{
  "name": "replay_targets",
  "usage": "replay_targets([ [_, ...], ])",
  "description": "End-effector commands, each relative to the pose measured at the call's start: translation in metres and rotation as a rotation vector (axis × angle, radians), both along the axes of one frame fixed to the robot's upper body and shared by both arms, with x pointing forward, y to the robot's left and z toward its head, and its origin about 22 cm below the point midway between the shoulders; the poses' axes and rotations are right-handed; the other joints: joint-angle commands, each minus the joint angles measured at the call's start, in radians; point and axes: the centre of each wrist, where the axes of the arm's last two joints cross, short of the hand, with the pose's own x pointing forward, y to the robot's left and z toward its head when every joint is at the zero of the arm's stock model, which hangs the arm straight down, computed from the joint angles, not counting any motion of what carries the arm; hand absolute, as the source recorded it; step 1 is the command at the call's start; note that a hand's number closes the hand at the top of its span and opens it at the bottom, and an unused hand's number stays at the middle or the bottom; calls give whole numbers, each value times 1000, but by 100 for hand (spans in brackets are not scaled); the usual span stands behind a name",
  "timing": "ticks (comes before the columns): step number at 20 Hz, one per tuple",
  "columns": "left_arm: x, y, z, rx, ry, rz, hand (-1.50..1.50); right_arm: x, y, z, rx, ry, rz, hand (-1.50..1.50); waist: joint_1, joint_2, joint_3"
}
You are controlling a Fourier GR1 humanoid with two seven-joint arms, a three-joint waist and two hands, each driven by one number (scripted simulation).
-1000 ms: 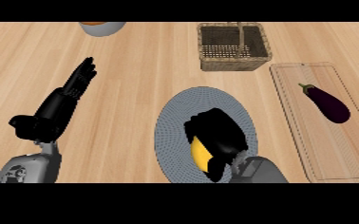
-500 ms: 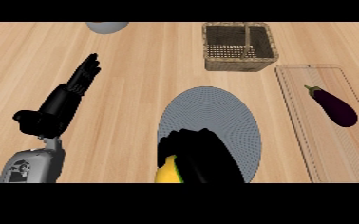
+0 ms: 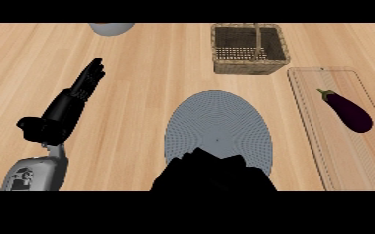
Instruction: Pick the lemon from the placemat and place it in the basket
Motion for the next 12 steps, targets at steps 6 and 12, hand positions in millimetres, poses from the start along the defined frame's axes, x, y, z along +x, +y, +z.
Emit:
replay_targets([
  [6,-1,4,0,11,-8,4,0,24,10,60,-1,-16,-204,150,0,0,-1],
  [12,7,1,18,8,-19,-6,0,65,14,103,10,-18,-277,150,3,3,0],
])
